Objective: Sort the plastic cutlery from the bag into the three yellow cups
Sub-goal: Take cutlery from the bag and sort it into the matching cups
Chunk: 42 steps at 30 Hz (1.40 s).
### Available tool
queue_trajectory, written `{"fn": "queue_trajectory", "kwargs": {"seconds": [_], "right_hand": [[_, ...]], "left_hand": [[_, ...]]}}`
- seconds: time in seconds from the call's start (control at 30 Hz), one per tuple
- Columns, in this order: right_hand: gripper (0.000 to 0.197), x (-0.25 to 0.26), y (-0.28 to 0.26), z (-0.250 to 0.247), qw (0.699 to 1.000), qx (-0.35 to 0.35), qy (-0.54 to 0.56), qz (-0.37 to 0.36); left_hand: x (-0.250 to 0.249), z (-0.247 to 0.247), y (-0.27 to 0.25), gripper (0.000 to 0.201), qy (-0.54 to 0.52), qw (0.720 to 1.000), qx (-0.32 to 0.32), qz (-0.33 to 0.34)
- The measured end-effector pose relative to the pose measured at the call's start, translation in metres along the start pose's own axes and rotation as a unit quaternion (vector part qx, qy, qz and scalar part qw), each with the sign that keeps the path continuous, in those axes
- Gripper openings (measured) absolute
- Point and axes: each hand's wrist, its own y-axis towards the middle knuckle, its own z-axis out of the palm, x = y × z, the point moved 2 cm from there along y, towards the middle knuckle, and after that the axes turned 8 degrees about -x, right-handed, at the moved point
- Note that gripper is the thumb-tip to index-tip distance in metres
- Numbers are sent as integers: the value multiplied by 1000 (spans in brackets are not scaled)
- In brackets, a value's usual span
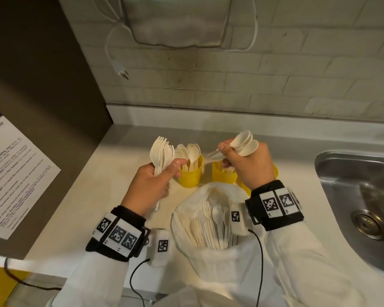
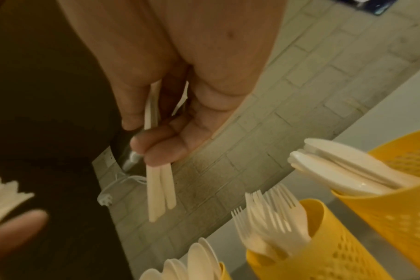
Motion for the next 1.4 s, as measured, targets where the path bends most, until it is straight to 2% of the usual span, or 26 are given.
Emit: {"fn": "queue_trajectory", "kwargs": {"seconds": [0.23,0.4,0.5,0.63,0.73,0.83,0.9,1.0,1.13,1.23,1.4], "right_hand": [[13,-7,24,56,988,90,-121,-37],[27,-16,32,93,952,137,-266,-61],[18,-19,30,103,938,163,-303,-36],[57,-18,26,104,940,152,-299,-61],[51,-13,24,101,952,124,-267,-86],[34,-1,22,89,969,82,-205,-114],[20,9,19,80,978,78,-156,-116],[19,24,9,66,989,116,-43,-76],[20,40,-9,46,977,197,69,-35],[9,40,-17,38,972,211,85,-57],[13,37,-20,35,974,198,81,-72]], "left_hand": [[4,2,2,26,8,1000,0,6],[1,3,-1,27,11,1000,12,26],[-2,3,-3,30,0,999,32,32],[-2,3,-2,32,-26,998,52,33],[-3,4,0,33,-49,997,55,31],[-3,6,1,34,-76,994,69,21],[-1,9,3,35,-91,992,83,16],[1,14,3,39,-106,989,100,12],[2,21,4,34,-155,979,135,-14],[0,26,1,32,-176,971,159,-26],[-3,29,-2,27,-190,965,179,-33]]}}
